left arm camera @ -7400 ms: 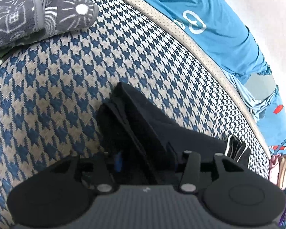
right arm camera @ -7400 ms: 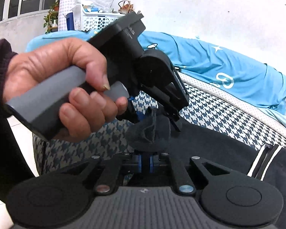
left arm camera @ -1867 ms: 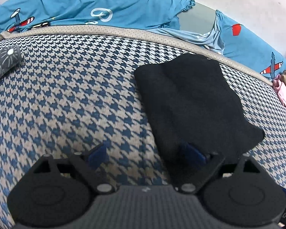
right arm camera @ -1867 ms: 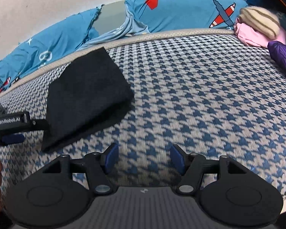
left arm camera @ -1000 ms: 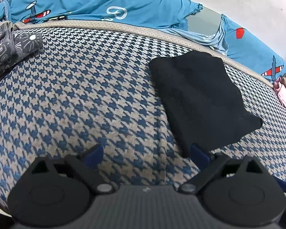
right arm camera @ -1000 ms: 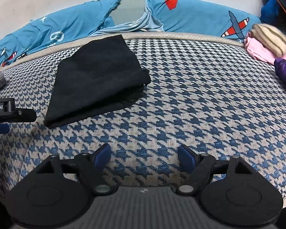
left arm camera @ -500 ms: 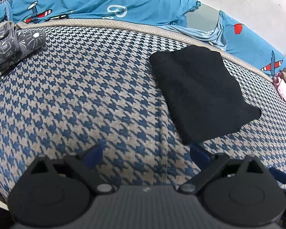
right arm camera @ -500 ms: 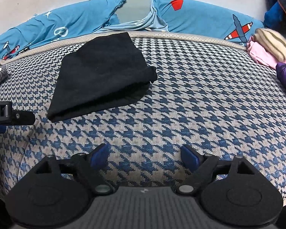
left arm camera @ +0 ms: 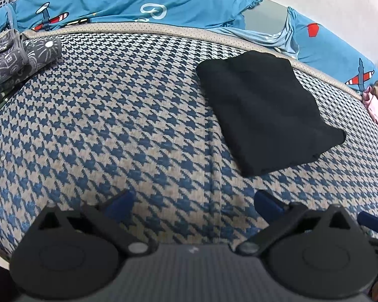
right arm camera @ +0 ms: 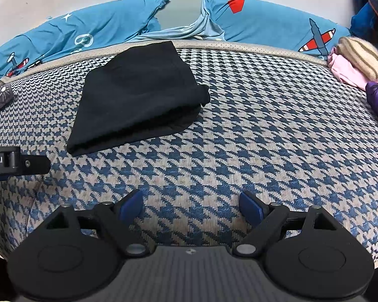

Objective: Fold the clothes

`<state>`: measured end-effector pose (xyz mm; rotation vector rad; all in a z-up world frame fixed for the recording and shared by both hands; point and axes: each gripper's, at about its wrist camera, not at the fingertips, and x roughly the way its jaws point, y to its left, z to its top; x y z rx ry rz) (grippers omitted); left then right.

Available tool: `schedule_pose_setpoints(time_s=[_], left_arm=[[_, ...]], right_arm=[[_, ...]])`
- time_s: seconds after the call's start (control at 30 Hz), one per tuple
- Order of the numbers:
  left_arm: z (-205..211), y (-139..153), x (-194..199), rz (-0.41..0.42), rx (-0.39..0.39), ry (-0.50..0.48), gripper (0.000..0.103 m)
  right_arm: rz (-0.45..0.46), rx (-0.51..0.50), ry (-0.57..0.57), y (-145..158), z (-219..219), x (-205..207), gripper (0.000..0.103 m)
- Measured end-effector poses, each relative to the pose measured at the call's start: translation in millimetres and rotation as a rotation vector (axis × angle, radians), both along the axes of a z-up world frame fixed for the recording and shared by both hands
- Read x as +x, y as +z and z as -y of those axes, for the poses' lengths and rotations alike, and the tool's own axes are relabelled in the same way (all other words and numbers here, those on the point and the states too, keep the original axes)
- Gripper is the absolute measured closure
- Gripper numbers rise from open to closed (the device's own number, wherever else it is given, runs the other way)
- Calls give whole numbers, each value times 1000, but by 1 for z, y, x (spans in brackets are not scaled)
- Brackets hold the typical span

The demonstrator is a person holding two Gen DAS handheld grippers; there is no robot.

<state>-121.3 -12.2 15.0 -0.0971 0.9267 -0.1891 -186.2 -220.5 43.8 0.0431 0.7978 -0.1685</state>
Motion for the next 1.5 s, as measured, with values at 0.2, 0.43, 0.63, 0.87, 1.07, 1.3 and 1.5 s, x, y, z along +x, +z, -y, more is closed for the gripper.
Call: schedule_pose_setpoints(time_s=[0.2, 0.43, 0.63, 0.87, 1.07, 1.3, 1.5], left_arm=[[4, -4, -2, -3, 38, -12, 0], [14, -9, -4, 5, 117, -38, 0], [19, -11, -5, 10, 148, -43, 0], [22, -13, -7, 20, 172, -40, 0], [23, -13, -8, 27, 179, -33, 0], [25, -13, -10, 31, 187, -25, 0], [26, -13, -9, 22, 190, -22, 0]], right_arm=[[-2, 2, 3, 0, 0, -1, 19], [-12, 7, 15, 0, 0, -5, 18], [-16, 10, 32, 0, 0, -9, 18], [-22, 6, 44, -1, -1, -10, 14], [-29, 1, 43, -1, -2, -9, 12], [-38, -4, 49, -3, -4, -7, 7], [-43, -5, 51, -4, -5, -5, 4]])
